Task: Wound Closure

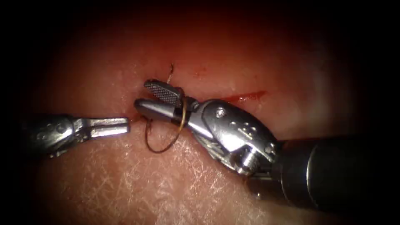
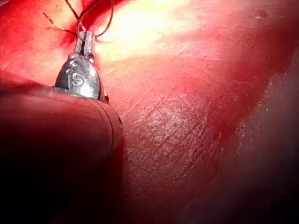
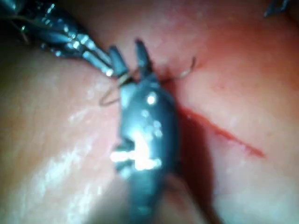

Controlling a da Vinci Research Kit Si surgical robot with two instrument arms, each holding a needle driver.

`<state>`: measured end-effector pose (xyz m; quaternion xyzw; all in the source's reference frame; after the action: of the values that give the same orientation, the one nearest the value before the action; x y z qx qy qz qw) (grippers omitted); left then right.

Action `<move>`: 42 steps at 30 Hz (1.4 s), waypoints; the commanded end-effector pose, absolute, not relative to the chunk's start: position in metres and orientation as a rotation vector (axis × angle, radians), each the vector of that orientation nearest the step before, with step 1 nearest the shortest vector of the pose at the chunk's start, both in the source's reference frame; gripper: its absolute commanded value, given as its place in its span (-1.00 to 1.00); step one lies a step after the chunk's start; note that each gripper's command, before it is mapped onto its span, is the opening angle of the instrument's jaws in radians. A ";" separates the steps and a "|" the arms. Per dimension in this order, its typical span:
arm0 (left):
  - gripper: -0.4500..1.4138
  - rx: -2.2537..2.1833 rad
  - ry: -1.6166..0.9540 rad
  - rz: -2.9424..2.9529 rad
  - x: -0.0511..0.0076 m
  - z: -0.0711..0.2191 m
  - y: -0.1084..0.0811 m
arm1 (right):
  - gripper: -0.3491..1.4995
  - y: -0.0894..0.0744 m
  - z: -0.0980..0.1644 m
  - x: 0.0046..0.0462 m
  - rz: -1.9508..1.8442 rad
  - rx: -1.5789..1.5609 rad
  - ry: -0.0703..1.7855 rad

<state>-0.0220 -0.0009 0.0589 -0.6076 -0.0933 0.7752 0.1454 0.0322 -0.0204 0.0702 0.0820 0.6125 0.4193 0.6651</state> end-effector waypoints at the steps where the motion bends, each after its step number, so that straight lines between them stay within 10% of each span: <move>1: -1.00 -1.752 -0.278 2.232 -0.0228 0.059 -0.001 | -0.02 -0.021 0.071 0.0329 0.986 0.176 1.344; 33: -1.00 -1.756 -0.307 2.214 -0.0244 0.059 0.001 | 0.33 -0.019 0.080 0.0328 1.213 0.098 1.029; 42: -1.00 -1.758 -0.308 2.215 -0.0242 0.059 0.001 | -0.29 -0.020 0.079 0.0350 1.185 0.199 1.053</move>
<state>-0.0237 0.0012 0.0583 -0.6105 -0.1065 0.7706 0.1485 0.0343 -0.0192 0.0787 0.0911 0.4722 0.5323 0.6967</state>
